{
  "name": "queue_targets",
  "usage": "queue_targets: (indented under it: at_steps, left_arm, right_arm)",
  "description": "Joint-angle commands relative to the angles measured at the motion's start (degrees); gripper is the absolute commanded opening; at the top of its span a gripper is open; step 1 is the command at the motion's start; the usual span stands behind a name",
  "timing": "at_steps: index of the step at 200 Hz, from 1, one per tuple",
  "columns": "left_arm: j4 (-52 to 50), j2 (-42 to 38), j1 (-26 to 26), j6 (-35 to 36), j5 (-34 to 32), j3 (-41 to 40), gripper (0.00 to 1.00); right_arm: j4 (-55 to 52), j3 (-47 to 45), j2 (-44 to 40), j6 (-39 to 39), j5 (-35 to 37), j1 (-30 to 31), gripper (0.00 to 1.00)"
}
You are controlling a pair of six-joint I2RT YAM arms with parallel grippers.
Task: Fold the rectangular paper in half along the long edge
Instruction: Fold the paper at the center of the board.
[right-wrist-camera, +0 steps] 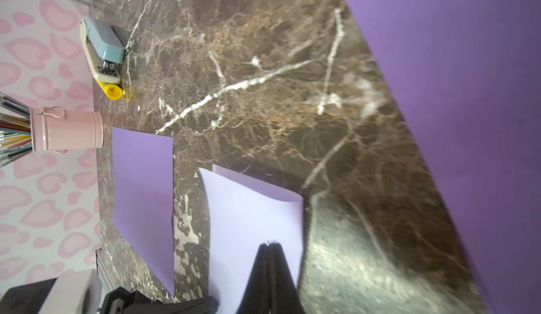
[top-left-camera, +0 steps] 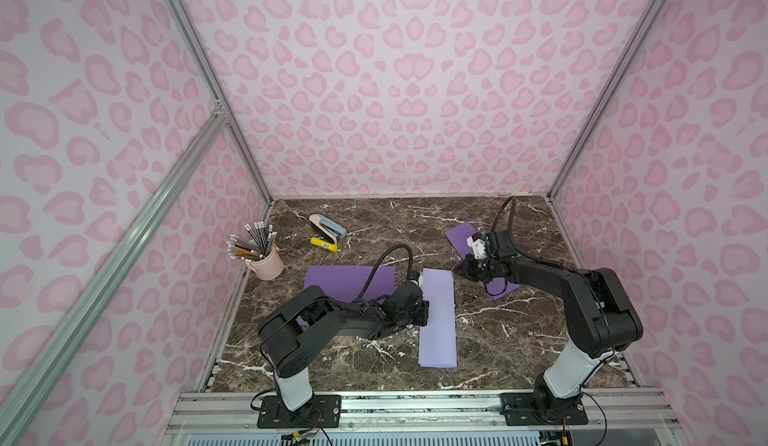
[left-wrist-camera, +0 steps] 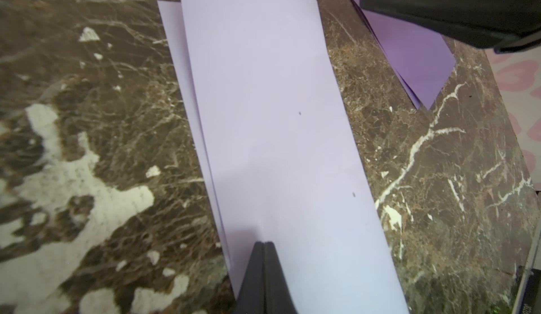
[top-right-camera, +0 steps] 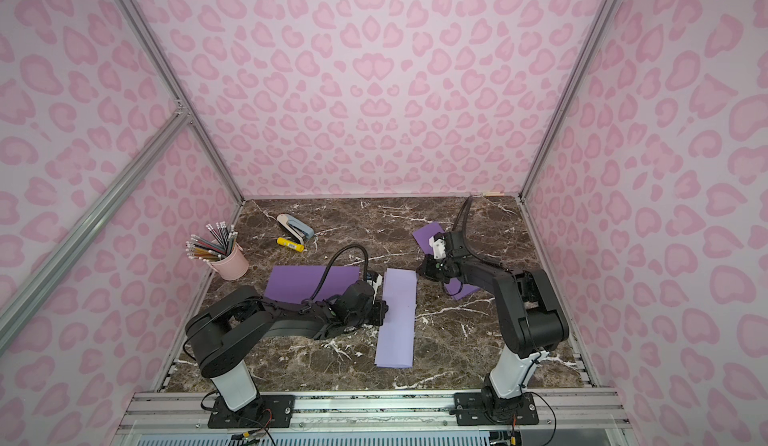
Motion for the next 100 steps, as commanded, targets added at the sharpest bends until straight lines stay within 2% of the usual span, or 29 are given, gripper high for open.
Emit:
queue_targets:
  at_steps: [1, 28, 58, 78, 100]
  left_arm:
    - [-14.14, 1.22, -0.09, 0.69, 0.04, -0.77, 0.04]
    - [-14.17, 0.72, -0.08, 0.64, -0.08, -1.07, 0.04]
    - [-14.19, 0.28, -0.09, 0.37, -0.16, -1.37, 0.04]
    - [-14.29, -0.06, -0.08, 0.61, -0.39, -1.47, 0.04]
    - [-14.74, -0.55, -0.03, 0.17, -1.29, -1.53, 0.04]
  right_arm:
    - [-0.12, 2.21, 3.00, 0.31, 0.10, 0.76, 0.00]
    - [-0.02, 2.60, 6.51, 0.34, 0.52, 0.37, 0.00]
    - [0.99, -1.41, 5.75, 0.73, 2.63, -2.63, 0.00]
    - [0.97, -3.85, 3.02, -0.02, 2.27, -5.84, 0.00]
    - [-1.09, -6.02, -4.24, -1.33, 1.01, -6.99, 0.00]
